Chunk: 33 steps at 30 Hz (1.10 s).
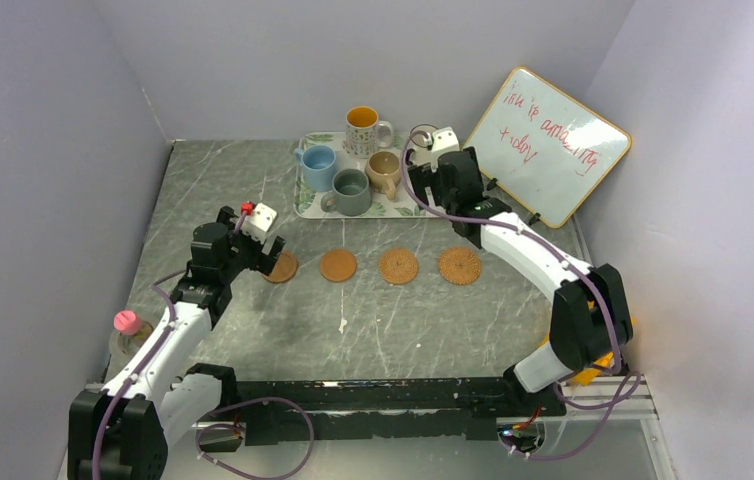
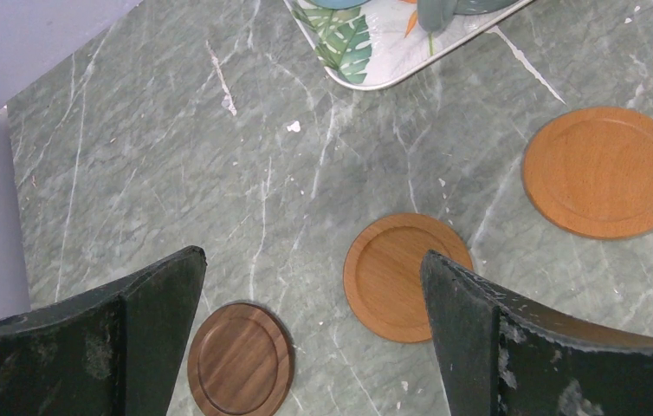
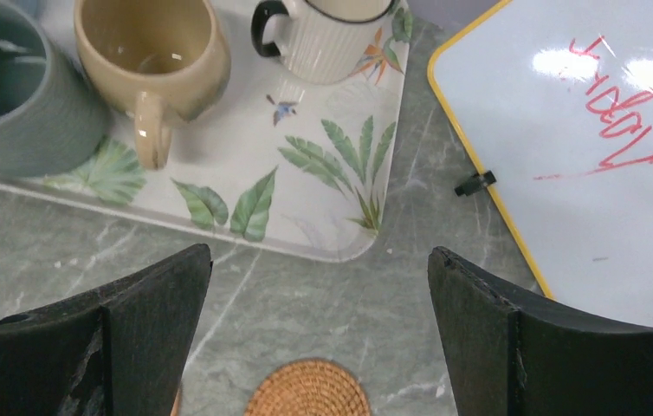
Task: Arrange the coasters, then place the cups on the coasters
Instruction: Move the cup to the tray.
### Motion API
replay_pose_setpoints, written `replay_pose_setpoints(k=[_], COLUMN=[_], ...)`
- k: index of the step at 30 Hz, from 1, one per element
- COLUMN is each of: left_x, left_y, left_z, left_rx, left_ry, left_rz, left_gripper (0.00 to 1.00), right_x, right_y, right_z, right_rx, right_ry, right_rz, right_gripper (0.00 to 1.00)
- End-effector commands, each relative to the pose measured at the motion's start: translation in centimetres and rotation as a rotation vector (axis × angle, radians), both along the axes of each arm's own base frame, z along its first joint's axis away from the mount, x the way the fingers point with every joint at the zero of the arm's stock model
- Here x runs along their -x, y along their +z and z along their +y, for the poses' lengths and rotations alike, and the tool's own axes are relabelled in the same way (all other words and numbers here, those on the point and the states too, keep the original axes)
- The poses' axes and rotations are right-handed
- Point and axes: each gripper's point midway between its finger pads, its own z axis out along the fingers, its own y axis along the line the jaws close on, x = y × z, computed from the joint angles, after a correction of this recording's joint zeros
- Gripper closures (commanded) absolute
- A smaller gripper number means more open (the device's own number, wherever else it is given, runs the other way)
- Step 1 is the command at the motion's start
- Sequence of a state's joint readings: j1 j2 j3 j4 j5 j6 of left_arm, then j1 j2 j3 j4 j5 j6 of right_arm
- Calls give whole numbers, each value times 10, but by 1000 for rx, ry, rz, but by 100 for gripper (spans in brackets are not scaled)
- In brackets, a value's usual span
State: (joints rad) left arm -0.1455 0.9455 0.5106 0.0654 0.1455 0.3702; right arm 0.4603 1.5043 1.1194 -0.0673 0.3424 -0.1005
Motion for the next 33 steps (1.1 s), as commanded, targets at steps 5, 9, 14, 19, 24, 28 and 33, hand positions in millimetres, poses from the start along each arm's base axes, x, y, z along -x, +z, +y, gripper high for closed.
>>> replay_pose_setpoints(k=[5, 9, 14, 19, 24, 28, 33], left_x=[-1, -1, -2, -2, -2, -2, -2], left_y=[5, 3, -1, -4, -4, -5, -7], left_z=[-6, -8, -9, -10, -10, -11, -11], left_rx=[20, 22, 20, 20, 18, 20, 16], left_ry=[-28, -35, -42, -49, -53, -57, -54], left_rz=[-36, -30, -23, -14, -16, -12, -7], left_gripper=[0, 0, 0, 0, 0, 0, 0], right_x=[-66, -87, -105, -119, -115, -109, -102], right_y=[62, 39, 17, -2, -26, -44, -50], right_z=[17, 44, 54, 60, 79, 87, 98], right_rx=[-133, -165, -174, -152, -123, -118, -148], right_ry=[-42, 23, 12, 15, 123, 178, 241], right_rz=[-137, -47, 0, 31, 93, 143, 171], right_gripper=[0, 0, 0, 0, 1, 4, 7])
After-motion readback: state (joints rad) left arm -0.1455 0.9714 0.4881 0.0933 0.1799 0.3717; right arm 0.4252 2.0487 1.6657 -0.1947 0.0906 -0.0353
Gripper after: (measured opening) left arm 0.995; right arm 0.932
